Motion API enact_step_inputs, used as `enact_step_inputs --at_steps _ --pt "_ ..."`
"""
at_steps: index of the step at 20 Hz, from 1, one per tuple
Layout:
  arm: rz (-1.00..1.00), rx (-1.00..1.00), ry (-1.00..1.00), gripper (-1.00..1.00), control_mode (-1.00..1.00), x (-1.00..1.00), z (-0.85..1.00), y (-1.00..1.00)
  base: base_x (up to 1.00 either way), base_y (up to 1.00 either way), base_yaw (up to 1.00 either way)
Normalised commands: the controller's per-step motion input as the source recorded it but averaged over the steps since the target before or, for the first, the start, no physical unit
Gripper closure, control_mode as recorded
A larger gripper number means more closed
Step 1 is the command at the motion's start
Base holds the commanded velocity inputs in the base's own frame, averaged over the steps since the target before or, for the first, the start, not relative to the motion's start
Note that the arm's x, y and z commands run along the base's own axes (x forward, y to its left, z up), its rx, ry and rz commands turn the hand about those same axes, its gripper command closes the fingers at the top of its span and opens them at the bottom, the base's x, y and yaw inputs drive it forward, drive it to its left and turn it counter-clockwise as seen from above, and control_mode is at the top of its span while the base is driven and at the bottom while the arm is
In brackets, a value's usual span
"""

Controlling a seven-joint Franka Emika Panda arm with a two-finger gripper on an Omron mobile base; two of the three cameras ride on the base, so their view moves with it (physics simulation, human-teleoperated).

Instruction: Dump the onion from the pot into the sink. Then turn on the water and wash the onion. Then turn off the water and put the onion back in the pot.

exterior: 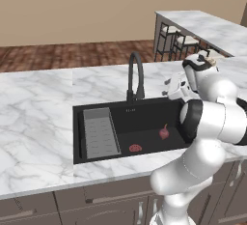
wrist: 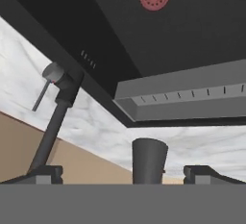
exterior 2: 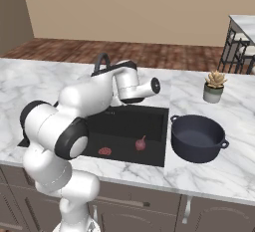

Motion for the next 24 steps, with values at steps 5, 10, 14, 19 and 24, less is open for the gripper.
enact_step_inputs --at_steps 5,10,14,19,24 --pt "0.03 0.00 0.00 -1.00 -1.00 0.06 -0.02 0.05 0.00 0.00 0.00" --pt "0.03 0.00 0.00 -1.00 -1.00 0.06 -0.04 0.06 0.00 0.00 0.00" --pt "0.05 0.00 0.06 -1.00 -1.00 0.14 -0.01 0.13 0.00 0.00 0.00" --pt "0.09 0.00 0.06 -1.00 -1.00 0.13 -0.03 0.09 0.00 0.00 0.00" --pt "0.09 0.00 0.00 -1.00 -1.00 0.07 -0.05 0.01 0.00 0.00 0.00"
